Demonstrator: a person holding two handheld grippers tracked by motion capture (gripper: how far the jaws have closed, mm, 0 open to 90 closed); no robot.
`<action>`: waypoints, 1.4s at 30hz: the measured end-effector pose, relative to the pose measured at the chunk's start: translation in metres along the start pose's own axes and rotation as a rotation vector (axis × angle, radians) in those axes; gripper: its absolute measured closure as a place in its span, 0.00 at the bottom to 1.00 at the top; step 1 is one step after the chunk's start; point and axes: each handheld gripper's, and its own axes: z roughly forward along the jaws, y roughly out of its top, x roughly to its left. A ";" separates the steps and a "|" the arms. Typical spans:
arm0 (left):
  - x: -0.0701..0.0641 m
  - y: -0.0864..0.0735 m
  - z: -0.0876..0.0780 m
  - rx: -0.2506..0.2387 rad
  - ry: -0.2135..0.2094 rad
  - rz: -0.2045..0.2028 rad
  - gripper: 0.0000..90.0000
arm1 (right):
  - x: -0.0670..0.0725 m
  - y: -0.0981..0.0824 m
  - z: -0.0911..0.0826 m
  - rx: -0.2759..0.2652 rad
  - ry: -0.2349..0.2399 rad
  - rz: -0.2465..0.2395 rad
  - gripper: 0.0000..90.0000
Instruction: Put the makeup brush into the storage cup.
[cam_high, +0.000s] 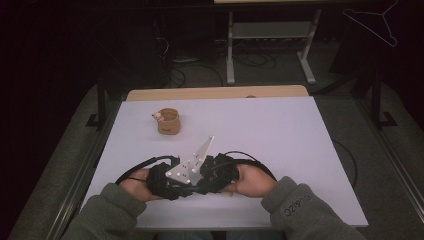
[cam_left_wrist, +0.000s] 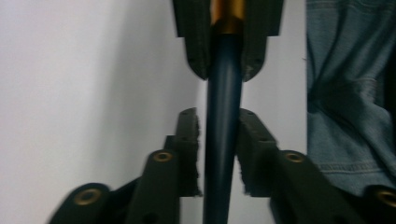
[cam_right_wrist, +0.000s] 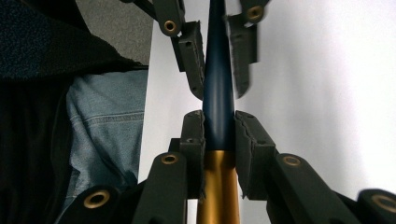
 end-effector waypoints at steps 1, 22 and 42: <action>-0.001 0.000 0.000 -0.003 -0.003 0.005 0.85 | 0.001 0.000 0.000 0.002 0.002 -0.007 0.82; 0.001 -0.018 -0.012 -0.095 0.028 -0.015 0.86 | -0.010 -0.020 0.005 -0.059 0.034 -0.006 0.78; 0.005 0.007 -0.002 -0.109 0.005 -0.014 0.72 | -0.007 0.008 0.001 -0.005 0.037 -0.172 0.79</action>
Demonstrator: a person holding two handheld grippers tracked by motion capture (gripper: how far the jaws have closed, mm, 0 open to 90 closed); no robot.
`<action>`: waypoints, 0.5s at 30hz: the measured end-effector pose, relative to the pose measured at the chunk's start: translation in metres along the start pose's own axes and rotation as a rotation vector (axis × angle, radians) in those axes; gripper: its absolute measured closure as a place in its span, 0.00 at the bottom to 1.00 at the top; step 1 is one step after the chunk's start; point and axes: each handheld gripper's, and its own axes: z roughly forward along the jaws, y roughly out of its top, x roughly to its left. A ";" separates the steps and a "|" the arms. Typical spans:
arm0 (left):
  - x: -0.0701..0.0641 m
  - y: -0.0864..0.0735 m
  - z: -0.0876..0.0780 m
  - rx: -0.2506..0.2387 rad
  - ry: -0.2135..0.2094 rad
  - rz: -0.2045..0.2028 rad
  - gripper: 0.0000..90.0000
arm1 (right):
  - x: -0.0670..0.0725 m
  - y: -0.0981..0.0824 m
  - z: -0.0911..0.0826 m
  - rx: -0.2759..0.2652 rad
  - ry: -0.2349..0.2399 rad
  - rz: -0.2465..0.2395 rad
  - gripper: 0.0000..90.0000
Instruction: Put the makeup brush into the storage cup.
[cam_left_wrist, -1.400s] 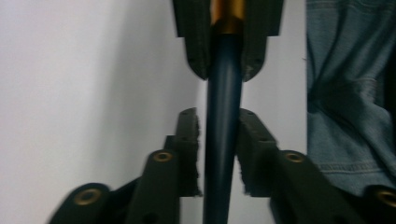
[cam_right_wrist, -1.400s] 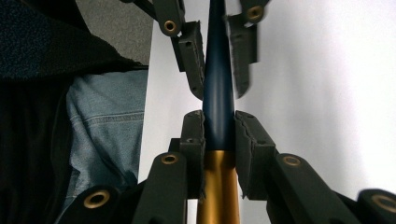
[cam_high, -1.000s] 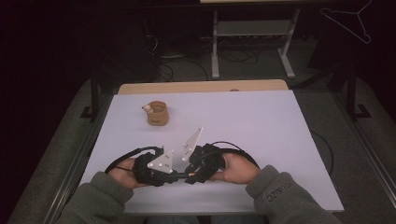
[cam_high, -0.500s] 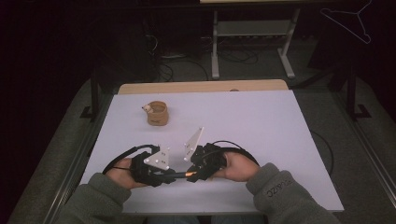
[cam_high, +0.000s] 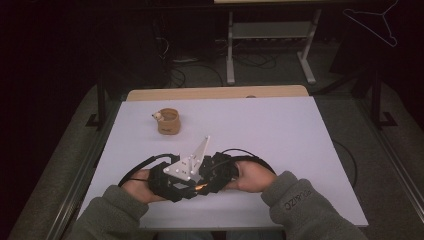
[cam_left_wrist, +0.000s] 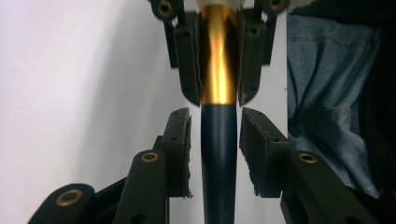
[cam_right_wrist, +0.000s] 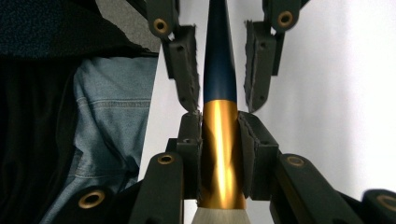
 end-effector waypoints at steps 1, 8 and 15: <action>0.000 0.000 0.000 0.000 0.000 0.000 0.73 | 0.004 0.000 -0.003 0.029 0.005 0.064 0.79; -0.004 -0.005 0.000 -0.023 -0.038 -0.064 0.83 | 0.005 -0.004 -0.010 0.032 0.016 0.153 0.78; -0.002 -0.015 -0.007 -0.064 0.005 -0.082 0.83 | 0.001 -0.016 -0.021 -0.012 -0.004 0.154 0.73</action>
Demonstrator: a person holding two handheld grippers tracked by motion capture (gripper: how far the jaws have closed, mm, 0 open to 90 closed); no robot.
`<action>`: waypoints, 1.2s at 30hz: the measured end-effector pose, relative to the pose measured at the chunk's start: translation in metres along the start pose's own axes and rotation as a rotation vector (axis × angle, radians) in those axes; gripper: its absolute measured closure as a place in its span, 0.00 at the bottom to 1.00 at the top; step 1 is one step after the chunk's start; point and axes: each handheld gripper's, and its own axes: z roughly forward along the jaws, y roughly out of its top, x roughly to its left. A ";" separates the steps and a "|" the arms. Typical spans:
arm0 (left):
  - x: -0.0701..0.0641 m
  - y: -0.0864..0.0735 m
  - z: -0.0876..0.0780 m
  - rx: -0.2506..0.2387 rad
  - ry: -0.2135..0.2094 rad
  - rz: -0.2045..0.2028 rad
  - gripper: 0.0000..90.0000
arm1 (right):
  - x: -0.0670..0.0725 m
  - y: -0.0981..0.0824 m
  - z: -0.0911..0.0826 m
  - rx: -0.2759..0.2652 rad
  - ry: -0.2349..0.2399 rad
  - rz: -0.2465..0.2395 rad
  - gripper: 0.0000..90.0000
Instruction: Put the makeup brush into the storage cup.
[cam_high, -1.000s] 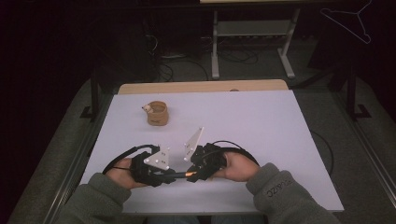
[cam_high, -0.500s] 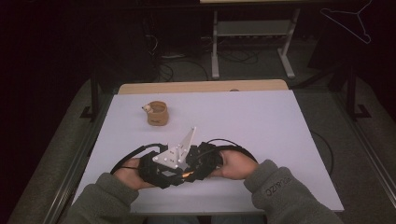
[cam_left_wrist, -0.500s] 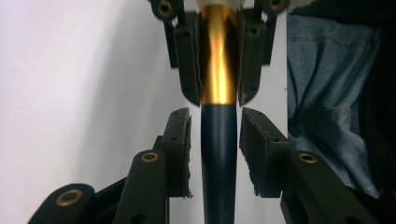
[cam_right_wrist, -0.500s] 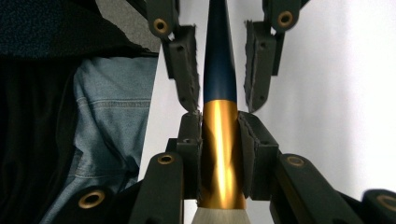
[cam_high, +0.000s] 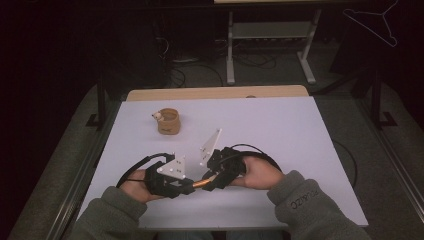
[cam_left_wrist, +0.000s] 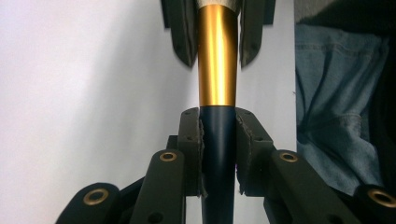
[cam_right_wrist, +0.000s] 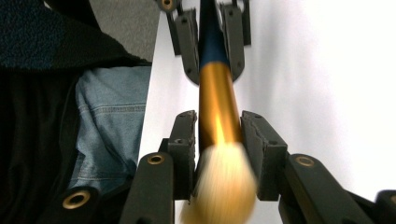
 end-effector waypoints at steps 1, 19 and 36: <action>0.000 -0.001 -0.001 -0.012 -0.004 -0.015 0.83 | 0.000 -0.002 -0.002 -0.007 -0.004 0.009 0.75; 0.002 0.008 -0.002 0.023 0.038 -0.032 0.81 | 0.007 0.031 -0.019 0.062 -0.065 -0.055 0.79; 0.012 -0.010 -0.012 -0.090 0.084 -0.139 0.83 | 0.000 0.005 -0.045 -0.137 -0.144 0.096 0.43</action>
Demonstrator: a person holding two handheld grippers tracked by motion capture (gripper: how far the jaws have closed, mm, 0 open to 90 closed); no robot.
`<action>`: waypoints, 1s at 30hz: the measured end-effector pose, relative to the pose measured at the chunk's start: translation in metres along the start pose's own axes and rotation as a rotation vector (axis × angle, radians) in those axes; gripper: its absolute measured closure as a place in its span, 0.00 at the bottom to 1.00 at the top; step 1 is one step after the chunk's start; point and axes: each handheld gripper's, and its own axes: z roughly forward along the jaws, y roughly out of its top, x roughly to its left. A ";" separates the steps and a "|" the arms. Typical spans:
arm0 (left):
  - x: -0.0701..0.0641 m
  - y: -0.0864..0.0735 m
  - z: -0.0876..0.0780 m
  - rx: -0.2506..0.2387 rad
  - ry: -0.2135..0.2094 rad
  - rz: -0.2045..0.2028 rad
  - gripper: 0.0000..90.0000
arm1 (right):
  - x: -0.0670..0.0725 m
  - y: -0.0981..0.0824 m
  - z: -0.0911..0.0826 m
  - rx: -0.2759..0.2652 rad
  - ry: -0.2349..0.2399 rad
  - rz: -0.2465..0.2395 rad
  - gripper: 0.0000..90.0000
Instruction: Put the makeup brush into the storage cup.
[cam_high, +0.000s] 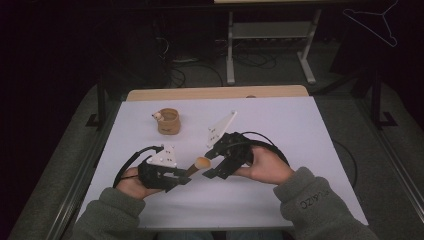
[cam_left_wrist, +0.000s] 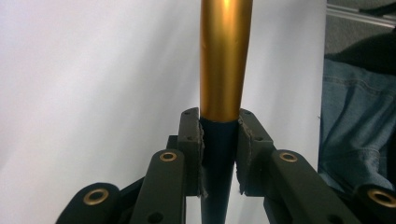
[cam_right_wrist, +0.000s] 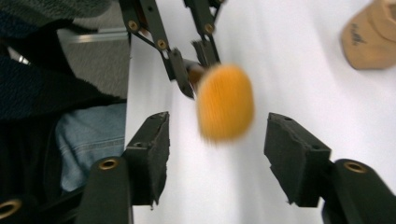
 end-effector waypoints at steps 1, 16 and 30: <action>0.000 0.000 -0.001 -0.008 0.001 -0.012 0.83 | -0.001 -0.004 -0.002 -0.013 -0.008 0.009 0.42; 0.014 0.000 -0.002 -0.025 0.034 -0.078 0.83 | -0.006 -0.058 -0.026 -0.099 -0.115 0.133 0.36; 0.022 -0.001 -0.003 -0.024 0.046 -0.106 0.83 | -0.004 -0.101 -0.042 -0.136 -0.184 0.231 0.32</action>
